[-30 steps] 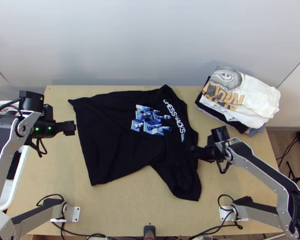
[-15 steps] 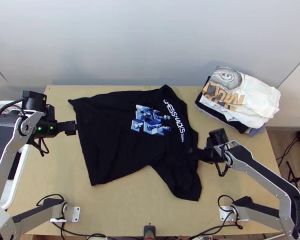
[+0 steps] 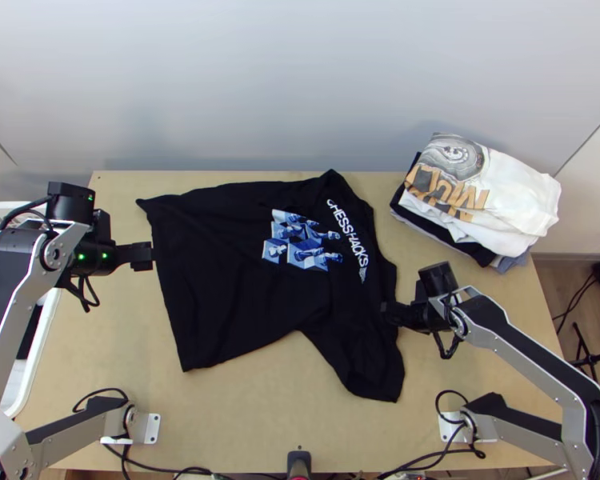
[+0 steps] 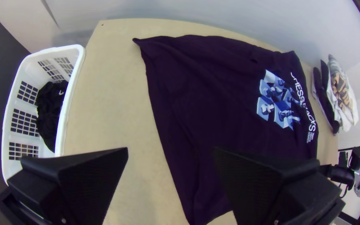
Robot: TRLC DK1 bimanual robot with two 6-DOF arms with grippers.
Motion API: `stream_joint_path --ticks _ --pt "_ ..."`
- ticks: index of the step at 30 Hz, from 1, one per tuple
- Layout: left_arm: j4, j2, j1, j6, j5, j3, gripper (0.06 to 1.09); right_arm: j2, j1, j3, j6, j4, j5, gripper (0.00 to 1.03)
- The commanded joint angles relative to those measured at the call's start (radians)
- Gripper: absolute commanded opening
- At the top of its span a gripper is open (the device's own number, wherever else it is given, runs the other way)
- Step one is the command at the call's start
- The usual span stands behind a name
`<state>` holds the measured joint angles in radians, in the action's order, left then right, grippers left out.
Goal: Fold the t-shirt
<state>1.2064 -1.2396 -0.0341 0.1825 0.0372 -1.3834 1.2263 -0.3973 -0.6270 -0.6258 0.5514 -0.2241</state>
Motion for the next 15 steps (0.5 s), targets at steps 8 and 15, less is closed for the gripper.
stream_joint_path --ticks 8,15 --pt "-0.007 0.003 0.007 -0.002 -0.002 0.012 1.05 0.019 -0.011 -0.014 -0.003 0.053 0.017 0.43" --pt "-0.005 0.009 0.007 -0.005 0.0 0.007 1.05 0.052 -0.012 -0.016 0.005 0.042 0.058 0.43"
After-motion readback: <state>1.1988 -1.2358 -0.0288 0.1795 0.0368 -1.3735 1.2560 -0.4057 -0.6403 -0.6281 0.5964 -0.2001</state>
